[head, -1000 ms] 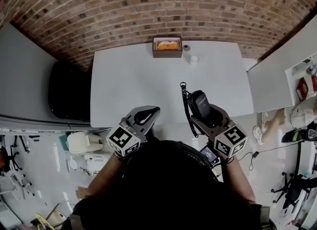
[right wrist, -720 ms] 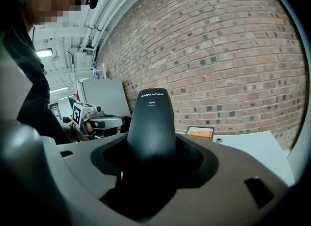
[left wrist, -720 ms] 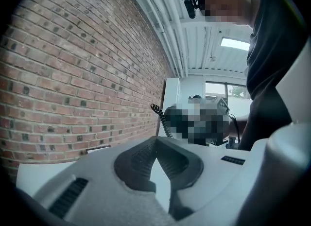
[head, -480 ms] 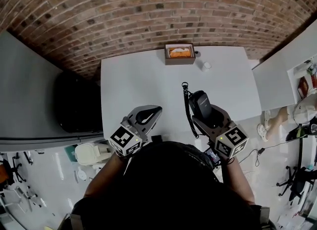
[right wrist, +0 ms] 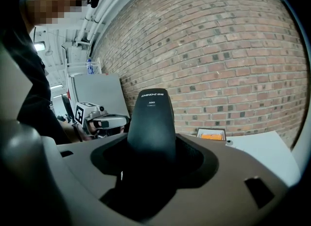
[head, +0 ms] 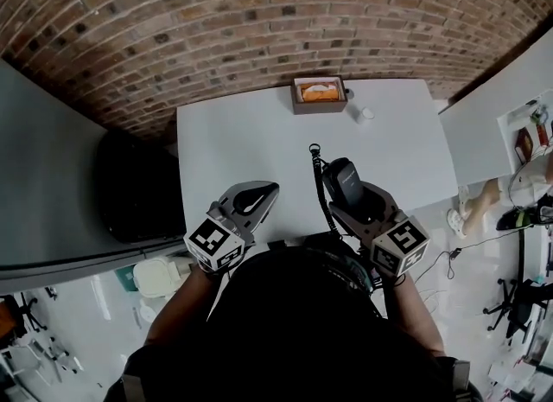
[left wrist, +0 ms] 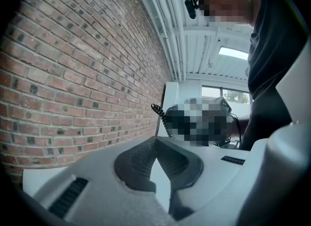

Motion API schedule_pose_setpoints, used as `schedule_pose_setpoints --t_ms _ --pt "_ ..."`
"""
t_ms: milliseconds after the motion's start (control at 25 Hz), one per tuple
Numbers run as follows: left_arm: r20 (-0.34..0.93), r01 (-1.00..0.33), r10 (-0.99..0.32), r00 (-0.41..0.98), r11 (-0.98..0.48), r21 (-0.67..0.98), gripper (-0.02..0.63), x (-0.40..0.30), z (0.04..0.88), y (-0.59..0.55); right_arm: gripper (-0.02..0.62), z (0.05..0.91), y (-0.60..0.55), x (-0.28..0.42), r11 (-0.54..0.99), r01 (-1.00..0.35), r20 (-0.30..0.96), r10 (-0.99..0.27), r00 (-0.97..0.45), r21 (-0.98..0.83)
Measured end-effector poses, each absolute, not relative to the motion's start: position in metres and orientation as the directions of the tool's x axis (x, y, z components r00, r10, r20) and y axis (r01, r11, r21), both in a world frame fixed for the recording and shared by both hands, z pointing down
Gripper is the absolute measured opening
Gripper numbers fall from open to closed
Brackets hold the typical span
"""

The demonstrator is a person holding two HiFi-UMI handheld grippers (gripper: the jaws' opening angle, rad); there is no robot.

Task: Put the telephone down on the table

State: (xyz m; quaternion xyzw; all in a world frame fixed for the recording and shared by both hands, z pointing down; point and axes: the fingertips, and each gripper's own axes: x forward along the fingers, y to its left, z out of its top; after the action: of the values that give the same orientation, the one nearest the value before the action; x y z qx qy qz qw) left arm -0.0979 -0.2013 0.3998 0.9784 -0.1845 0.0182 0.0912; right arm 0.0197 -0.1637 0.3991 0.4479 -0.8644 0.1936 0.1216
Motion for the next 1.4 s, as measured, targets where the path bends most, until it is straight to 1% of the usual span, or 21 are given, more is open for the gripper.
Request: schedule_pose_setpoints --t_ms 280,560,720,840,1080,1400 --pt "0.084 -0.366 -0.356 0.931 -0.911 0.193 0.006 -0.099 0.410 -0.205 0.273 0.403 -0.180 0.010 0.546 -0.808 0.390 -0.710 -0.587 -0.222" --pt "0.110 -0.404 -0.390 0.914 -0.895 0.190 0.006 -0.103 0.415 -0.220 0.273 0.410 -0.203 0.005 0.590 -0.775 0.397 -0.671 -0.626 -0.226" --pt "0.131 -0.434 -0.414 0.901 -0.874 0.218 0.006 -0.101 0.417 -0.229 0.273 0.419 -0.219 0.008 0.610 -0.760 0.414 -0.646 -0.641 -0.224" --pt "0.140 -0.446 -0.424 0.895 -0.862 0.239 0.006 -0.095 0.414 -0.233 0.273 0.430 -0.228 0.011 0.630 -0.751 0.454 -0.620 -0.640 -0.198" --pt "0.162 -0.468 -0.439 0.884 -0.839 0.277 0.006 -0.085 0.422 -0.246 0.273 0.460 -0.249 0.019 0.643 -0.729 0.485 -0.572 -0.662 -0.237" --pt "0.201 -0.472 -0.429 0.881 -0.832 0.293 0.006 -0.063 0.446 -0.259 0.273 0.517 -0.269 0.035 0.629 -0.729 0.546 -0.523 -0.655 -0.271"
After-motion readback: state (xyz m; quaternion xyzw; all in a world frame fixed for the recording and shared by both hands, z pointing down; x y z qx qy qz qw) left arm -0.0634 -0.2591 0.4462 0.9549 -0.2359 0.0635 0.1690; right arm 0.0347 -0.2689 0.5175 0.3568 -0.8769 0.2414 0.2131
